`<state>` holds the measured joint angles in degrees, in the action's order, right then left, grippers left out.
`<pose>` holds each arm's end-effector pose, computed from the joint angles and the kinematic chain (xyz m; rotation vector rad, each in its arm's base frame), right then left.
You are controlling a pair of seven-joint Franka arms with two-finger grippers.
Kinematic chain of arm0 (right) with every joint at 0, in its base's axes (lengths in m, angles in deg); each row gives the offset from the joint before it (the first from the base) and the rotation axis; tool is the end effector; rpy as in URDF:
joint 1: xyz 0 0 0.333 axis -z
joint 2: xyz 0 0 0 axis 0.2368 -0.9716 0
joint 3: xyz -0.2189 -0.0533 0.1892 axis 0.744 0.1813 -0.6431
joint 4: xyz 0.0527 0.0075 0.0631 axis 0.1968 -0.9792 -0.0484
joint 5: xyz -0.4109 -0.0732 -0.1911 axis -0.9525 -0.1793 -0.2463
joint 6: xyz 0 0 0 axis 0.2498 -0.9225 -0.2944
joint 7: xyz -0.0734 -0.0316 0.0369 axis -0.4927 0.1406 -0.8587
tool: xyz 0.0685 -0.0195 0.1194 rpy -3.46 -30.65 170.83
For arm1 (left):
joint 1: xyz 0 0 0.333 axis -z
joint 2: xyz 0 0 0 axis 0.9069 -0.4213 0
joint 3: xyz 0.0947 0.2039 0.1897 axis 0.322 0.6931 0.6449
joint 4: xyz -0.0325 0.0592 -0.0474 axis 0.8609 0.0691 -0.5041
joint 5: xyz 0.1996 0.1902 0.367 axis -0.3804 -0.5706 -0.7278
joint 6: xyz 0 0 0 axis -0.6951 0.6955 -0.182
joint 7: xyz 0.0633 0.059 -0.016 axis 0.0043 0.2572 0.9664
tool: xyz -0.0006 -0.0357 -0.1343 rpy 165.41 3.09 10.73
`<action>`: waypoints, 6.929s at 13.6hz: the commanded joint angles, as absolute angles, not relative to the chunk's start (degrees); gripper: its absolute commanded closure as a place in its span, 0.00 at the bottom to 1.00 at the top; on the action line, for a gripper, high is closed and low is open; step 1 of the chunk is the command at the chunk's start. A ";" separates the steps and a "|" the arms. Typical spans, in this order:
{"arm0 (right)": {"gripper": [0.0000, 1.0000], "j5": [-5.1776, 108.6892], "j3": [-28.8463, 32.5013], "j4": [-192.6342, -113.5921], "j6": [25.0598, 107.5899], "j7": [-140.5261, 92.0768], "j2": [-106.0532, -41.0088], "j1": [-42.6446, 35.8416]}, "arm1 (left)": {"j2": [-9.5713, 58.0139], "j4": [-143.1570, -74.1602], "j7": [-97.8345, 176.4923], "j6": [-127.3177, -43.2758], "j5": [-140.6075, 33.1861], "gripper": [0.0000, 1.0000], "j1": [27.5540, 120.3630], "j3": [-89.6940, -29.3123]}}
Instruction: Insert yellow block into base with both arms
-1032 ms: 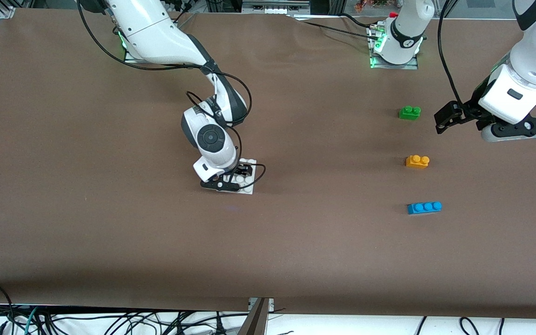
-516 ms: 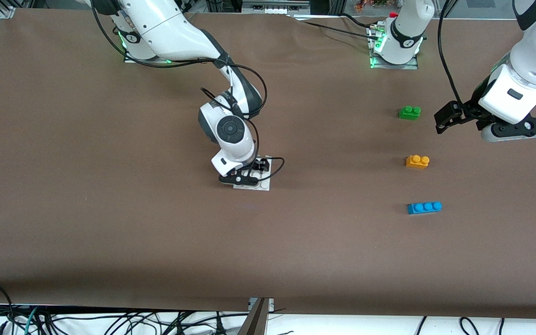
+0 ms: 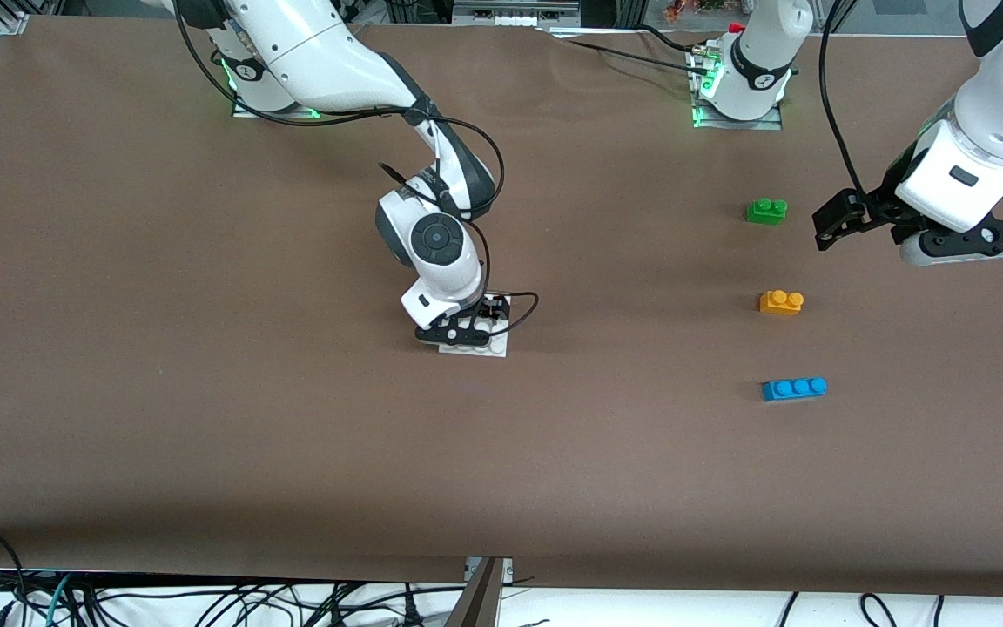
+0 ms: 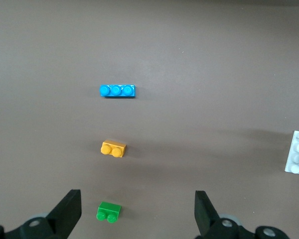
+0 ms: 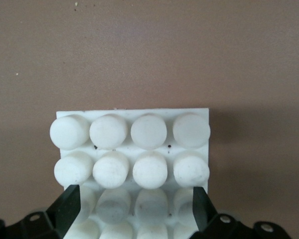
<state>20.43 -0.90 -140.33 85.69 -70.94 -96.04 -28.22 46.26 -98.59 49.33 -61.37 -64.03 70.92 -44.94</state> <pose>0.5805 0.4820 0.1025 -3.0784 0.1470 -0.0193 0.6356 -0.1024 0.5407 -3.1171 -0.1874 -0.0048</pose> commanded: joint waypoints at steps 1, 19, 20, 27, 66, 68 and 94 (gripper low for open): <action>0.00 21.15 -0.90 -137.33 85.62 -70.39 -97.26 -28.31 | 46.41 -97.45 49.58 -60.07 -64.72 0.00 70.80 -45.57; 0.00 20.62 -0.37 -137.32 87.01 -71.36 -99.28 -26.73 | 45.80 -97.54 49.58 -59.89 -65.60 0.00 71.41 -45.75; 0.00 20.80 -0.37 -137.24 87.81 -71.62 -99.37 -26.73 | 45.80 -97.54 49.58 -59.89 -65.52 0.00 71.41 -45.66; 0.00 20.97 -0.63 -137.15 88.69 -71.71 -99.37 -27.17 | 45.71 -97.54 49.67 -59.80 -65.60 0.00 71.59 -45.75; 0.00 12.01 2.54 -140.84 54.95 -36.29 -56.40 7.62 | 43.17 -97.71 49.40 -60.59 -65.95 0.00 69.30 -44.60; 0.00 11.92 1.57 -140.84 51.88 -32.01 -55.52 9.29 | 42.11 -97.54 49.13 -60.51 -66.74 0.00 69.48 -44.87; 0.00 11.92 1.21 -139.96 46.33 -31.81 -56.31 8.95 | 27.08 -112.11 36.13 -75.16 -66.22 0.00 59.02 -48.38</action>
